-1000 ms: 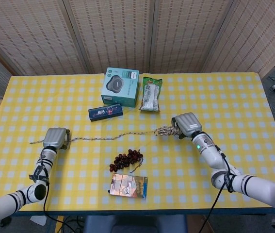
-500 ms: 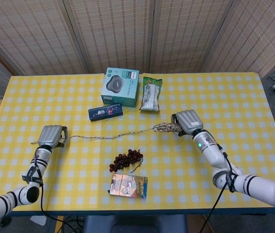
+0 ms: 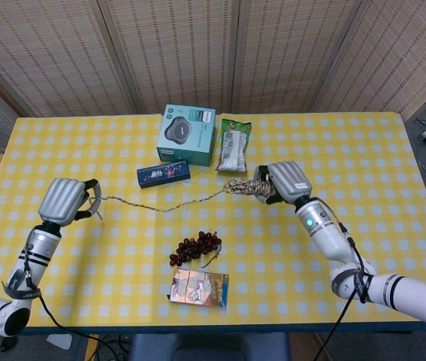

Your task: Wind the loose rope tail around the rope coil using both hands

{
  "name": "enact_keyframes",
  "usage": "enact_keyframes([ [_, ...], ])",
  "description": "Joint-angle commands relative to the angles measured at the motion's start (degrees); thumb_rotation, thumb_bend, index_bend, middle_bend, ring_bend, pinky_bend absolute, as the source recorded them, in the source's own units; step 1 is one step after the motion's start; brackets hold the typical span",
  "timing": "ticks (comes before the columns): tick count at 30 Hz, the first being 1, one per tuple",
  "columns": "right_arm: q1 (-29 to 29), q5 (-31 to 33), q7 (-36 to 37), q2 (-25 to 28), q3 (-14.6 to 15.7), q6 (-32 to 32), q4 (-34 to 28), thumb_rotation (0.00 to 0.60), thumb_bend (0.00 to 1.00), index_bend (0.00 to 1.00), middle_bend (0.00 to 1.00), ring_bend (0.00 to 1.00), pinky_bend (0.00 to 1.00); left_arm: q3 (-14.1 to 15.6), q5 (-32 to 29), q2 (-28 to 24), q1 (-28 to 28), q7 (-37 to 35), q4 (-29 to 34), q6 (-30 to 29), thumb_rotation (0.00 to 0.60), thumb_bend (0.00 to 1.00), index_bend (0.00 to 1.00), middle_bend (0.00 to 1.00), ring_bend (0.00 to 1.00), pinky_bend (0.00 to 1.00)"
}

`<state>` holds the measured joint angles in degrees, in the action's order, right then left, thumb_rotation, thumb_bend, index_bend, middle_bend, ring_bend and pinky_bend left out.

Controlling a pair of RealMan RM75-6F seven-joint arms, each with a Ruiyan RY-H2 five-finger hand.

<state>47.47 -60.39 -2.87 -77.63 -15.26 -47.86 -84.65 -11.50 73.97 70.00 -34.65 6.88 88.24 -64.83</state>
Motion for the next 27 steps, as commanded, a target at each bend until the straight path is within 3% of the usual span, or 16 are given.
enact_keyframes([
  [1,-0.1,-0.1,0.6,0.0,-1.1,-1.3,-1.8,0.6,0.39,0.74,0.61,0.51,0.59,-1.3,5.8,-3.6,1.0,-4.5,4.1,-5.1,0.6,0.43,0.77,1.0,1.0,1.0],
  [14,5.3,5.0,-8.3,-2.9,-3.2,-1.4,-5.8,0.6,0.42,0.75,0.61,0.52,0.6,-5.0,15.7,-6.6,-1.9,-7.2,10.3,-10.9,0.6,0.43,0.77,1.0,1.0,1.0],
  [22,10.4,10.8,-14.5,-6.3,-4.0,-0.8,-4.6,0.6,0.42,0.76,0.61,0.52,0.6,-8.8,16.1,-6.3,-5.3,-9.2,13.3,-11.5,0.6,0.43,0.77,1.0,1.0,1.0],
  [27,12.3,10.1,-17.2,-8.8,-3.3,-2.1,-3.4,0.6,0.42,0.76,0.61,0.52,0.6,-10.4,14.9,-6.1,-7.2,-8.7,15.4,-10.6,0.6,0.43,0.78,1.0,1.0,1.0],
])
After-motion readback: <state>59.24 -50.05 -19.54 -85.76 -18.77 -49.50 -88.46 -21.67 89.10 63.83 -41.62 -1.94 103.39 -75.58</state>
